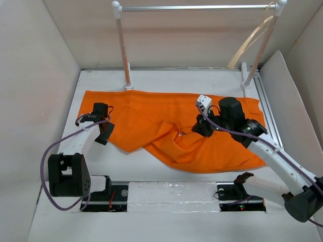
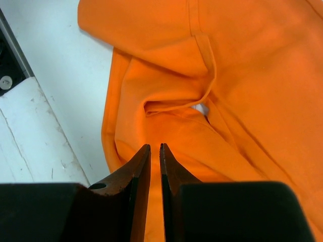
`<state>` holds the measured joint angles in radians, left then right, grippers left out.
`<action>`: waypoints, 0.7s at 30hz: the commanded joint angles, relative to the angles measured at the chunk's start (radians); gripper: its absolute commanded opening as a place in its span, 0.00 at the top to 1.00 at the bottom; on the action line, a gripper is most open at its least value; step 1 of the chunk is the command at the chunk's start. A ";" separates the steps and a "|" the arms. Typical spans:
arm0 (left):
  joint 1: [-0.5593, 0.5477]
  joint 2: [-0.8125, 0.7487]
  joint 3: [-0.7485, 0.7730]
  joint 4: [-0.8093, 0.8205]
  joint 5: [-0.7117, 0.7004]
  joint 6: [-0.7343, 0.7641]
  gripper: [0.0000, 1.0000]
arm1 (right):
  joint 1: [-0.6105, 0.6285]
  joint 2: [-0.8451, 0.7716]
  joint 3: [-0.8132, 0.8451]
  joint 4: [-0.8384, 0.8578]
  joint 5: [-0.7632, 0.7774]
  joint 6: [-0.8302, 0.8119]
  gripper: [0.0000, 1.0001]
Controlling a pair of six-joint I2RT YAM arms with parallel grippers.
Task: Place the trousers on the hanger
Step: Flatten out the trousers at the center of the board.
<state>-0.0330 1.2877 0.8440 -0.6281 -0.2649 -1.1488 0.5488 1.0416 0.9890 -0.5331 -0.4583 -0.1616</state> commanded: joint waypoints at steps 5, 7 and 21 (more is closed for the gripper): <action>0.002 0.084 -0.086 0.016 0.026 -0.019 0.51 | -0.007 -0.063 -0.023 0.002 -0.013 0.004 0.81; 0.002 0.125 -0.080 0.044 0.030 -0.006 0.53 | -0.007 -0.071 -0.027 0.005 -0.016 0.010 0.81; 0.002 0.279 -0.103 0.145 0.030 0.024 0.95 | -0.016 -0.109 -0.041 -0.019 0.009 0.043 0.81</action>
<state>-0.0326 1.5120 0.8143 -0.5346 -0.2256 -1.1206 0.5369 0.9508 0.9470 -0.5621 -0.4450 -0.1345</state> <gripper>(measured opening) 0.022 0.187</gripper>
